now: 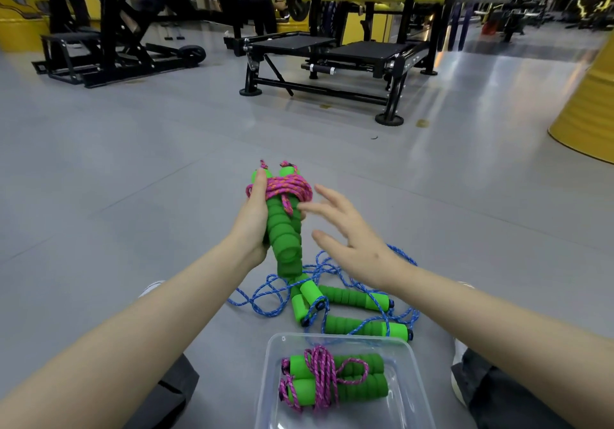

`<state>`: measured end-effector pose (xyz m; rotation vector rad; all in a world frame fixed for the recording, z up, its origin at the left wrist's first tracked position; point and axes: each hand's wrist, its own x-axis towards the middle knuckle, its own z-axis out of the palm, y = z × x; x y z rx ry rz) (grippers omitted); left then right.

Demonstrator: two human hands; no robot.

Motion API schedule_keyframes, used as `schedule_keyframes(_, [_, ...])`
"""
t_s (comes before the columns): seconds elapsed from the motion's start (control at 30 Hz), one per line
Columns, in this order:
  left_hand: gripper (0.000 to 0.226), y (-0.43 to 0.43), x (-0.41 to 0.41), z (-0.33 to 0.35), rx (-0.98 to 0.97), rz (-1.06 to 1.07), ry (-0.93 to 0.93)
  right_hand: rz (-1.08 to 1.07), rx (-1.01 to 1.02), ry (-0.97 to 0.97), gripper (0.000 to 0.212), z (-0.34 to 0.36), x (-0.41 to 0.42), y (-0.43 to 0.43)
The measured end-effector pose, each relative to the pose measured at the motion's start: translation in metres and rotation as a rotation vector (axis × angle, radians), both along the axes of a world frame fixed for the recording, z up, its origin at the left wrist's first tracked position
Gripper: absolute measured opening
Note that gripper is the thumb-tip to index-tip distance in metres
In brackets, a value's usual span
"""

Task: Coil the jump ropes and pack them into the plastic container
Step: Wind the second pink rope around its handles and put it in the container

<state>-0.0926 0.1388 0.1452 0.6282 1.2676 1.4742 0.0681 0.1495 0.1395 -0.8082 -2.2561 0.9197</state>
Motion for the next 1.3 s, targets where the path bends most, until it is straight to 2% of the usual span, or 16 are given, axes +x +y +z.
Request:
schedule_keyframes(0.07, [0.067,0.004,-0.005,0.001,0.035,0.006,-0.042,-0.116,-0.273,0.155,0.052,0.004,-0.005,-0.002])
schedule_keyframes(0.13, [0.060,0.005,-0.003,0.002,0.071,-0.030,-0.055,-0.147,-0.628,0.184,0.076,0.008,-0.013,-0.004])
schedule_keyframes(0.17, [0.056,0.005,0.000,0.001,0.096,-0.067,-0.057,-0.116,-0.801,0.171,0.080,0.008,-0.016,-0.005])
schedule_keyframes(0.23, [0.047,0.005,0.009,0.000,0.107,-0.112,-0.074,-0.014,-1.006,0.149,0.060,0.011,-0.018,-0.007])
schedule_keyframes(0.3, [0.039,0.002,0.012,0.001,0.124,-0.146,-0.096,0.027,-1.036,0.129,0.030,0.012,-0.017,-0.007])
schedule_keyframes(0.37, [0.032,0.001,0.011,-0.002,0.131,-0.162,-0.081,0.005,-0.962,0.082,0.015,0.011,-0.012,-0.004])
schedule_keyframes(0.43, [0.025,0.000,0.009,-0.007,0.133,-0.175,-0.065,-0.058,-0.815,-0.033,0.015,0.011,-0.007,0.001])
schedule_keyframes(0.6, [0.034,-0.002,0.020,-0.014,0.186,-0.225,-0.043,-0.259,-0.519,-0.246,0.048,0.003,0.003,0.017])
schedule_keyframes(0.67, [0.032,-0.002,0.023,-0.016,0.196,-0.235,0.003,-0.325,-0.382,-0.337,0.055,0.003,0.006,0.019])
schedule_keyframes(0.77, [0.032,-0.001,0.014,-0.014,0.181,-0.237,0.082,-0.303,-0.330,-0.340,0.055,0.003,0.008,0.021])
schedule_keyframes(0.9, [0.066,0.000,-0.004,-0.005,0.115,-0.106,0.175,-0.205,-0.274,-0.450,0.058,0.003,0.015,0.024])
schedule_keyframes(0.97, [0.048,-0.002,-0.002,-0.010,0.090,-0.082,0.317,-0.168,-0.244,-0.545,0.070,-0.002,0.018,0.024])
schedule_keyframes(1.03, [0.028,-0.004,0.006,-0.017,0.041,-0.100,0.345,-0.167,-0.131,-0.625,0.085,-0.010,0.022,0.029])
schedule_keyframes(1.17, [0.032,-0.011,0.016,-0.034,-0.039,-0.146,0.279,-0.232,0.097,-0.743,0.097,-0.022,0.032,0.033])
schedule_keyframes(1.3, [0.038,-0.023,0.015,-0.037,-0.152,-0.263,0.308,-0.141,0.151,-0.778,0.083,-0.035,0.048,0.024])
